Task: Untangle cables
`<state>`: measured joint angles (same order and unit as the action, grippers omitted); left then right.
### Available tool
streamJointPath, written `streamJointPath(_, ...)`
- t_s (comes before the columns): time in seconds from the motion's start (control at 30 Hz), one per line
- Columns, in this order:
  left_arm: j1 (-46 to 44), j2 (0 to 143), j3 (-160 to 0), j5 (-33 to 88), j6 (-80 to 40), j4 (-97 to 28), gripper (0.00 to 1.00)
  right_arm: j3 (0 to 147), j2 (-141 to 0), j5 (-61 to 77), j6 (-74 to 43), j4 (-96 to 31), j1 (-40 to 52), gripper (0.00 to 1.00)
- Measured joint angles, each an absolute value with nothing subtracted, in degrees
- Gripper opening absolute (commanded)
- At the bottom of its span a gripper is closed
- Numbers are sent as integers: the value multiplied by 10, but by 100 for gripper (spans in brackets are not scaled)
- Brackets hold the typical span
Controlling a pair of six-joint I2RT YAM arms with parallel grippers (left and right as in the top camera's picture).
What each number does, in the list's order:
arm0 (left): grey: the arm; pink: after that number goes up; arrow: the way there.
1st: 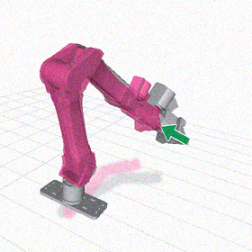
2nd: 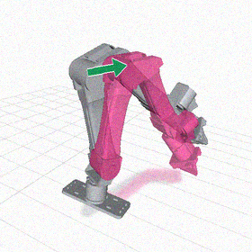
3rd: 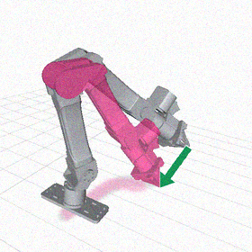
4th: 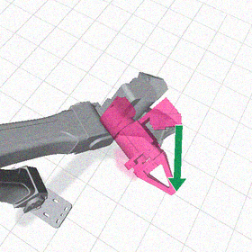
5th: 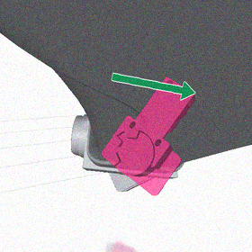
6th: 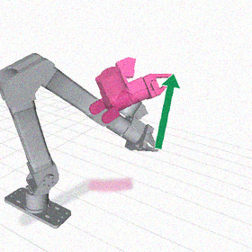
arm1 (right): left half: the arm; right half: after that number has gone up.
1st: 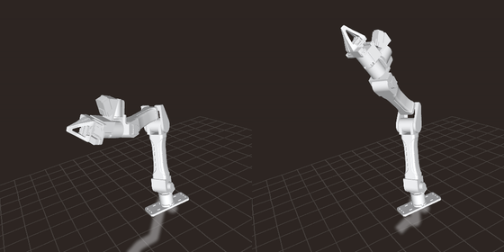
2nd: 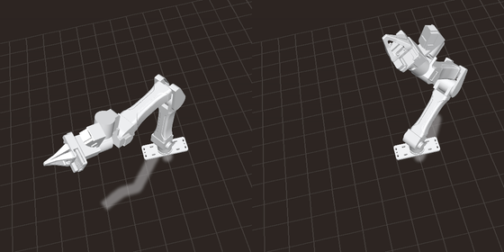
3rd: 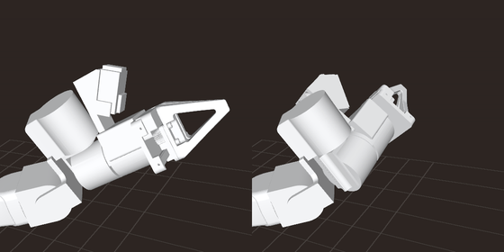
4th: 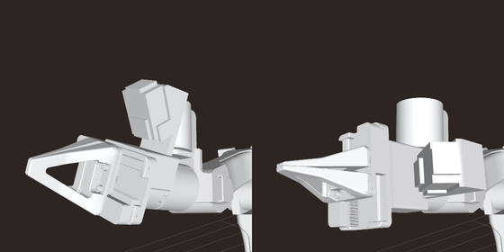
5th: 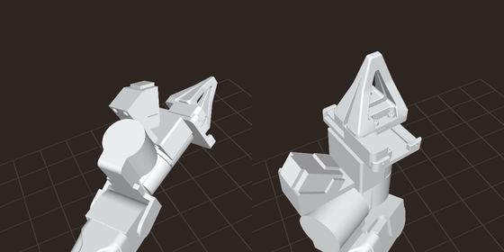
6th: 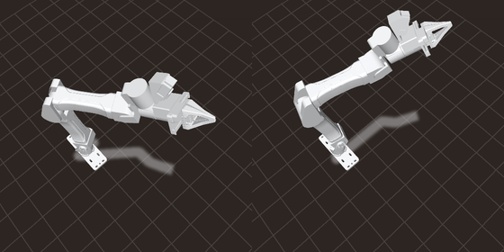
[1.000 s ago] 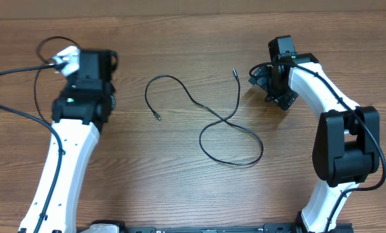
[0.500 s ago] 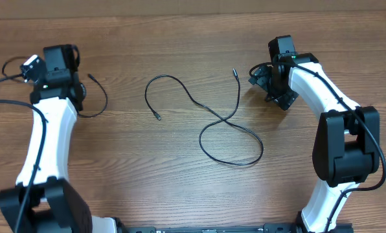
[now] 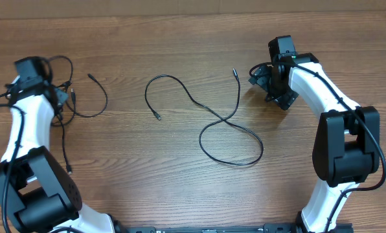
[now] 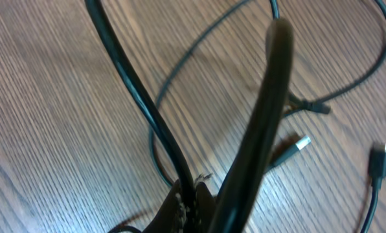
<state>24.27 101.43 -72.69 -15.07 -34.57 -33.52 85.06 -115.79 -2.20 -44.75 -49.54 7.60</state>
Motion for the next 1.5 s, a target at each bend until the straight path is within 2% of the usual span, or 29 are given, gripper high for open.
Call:
streamJointPath(0.27,327,1014,-727,-66,-346,-308,4,851,-1158,-22,-448,-495,76,100)
streamJointPath(0.4,334,1018,-727,-51,-346,-306,5,851,-1158,-22,-448,-496,76,100)
streamJointPath(0.43,334,1027,-727,-48,-346,-303,14,851,-1158,-22,-448,-496,76,100)
streamJointPath(0.47,334,1035,-727,-47,-346,-304,36,851,-1158,-22,-448,-496,76,100)
streamJointPath(0.5,334,1043,-727,-46,-349,-304,63,851,-1158,-22,-448,-495,76,100)
streamJointPath(0.53,334,1054,-727,-44,-347,-304,98,851,-1158,-22,-448,-495,76,100)
streamJointPath(0.57,334,1063,-727,-42,-349,-307,99,851,-1158,-22,-448,-496,76,100)
streamJointPath(0.93,334,1037,-728,120,-350,-317,100,851,-1158,-22,-448,-495,76,100)
streamJointPath(1.0,334,982,-728,131,-350,-312,93,851,-1158,-22,-448,-495,76,100)
streamJointPath(1.03,334,963,-730,136,-350,-310,78,851,-1158,-22,-448,-496,76,100)
streamJointPath(1.07,334,930,-734,159,-348,-303,34,851,-1158,-22,-448,-495,76,100)
streamJointPath(1.1,334,917,-736,178,-342,-299,4,851,-1158,-22,-448,-495,76,100)
streamJointPath(1.17,334,904,-738,232,-335,-303,4,851,-1158,-22,-448,-495,76,100)
streamJointPath(1.23,334,904,-741,267,-326,-373,4,851,-1158,-22,-448,-495,76,100)
streamJointPath(1.27,332,904,-742,265,-326,-396,13,851,-1158,-22,-448,-496,76,100)
streamJointPath(1.3,327,905,-739,263,-325,-440,42,851,-1158,-22,-448,-495,76,100)
streamJointPath(1.43,275,911,-719,258,-315,-450,46,851,-1158,-22,-448,-495,76,100)
streamJointPath(1.5,218,929,-712,255,-311,-445,57,851,-1158,-22,-448,-496,76,100)
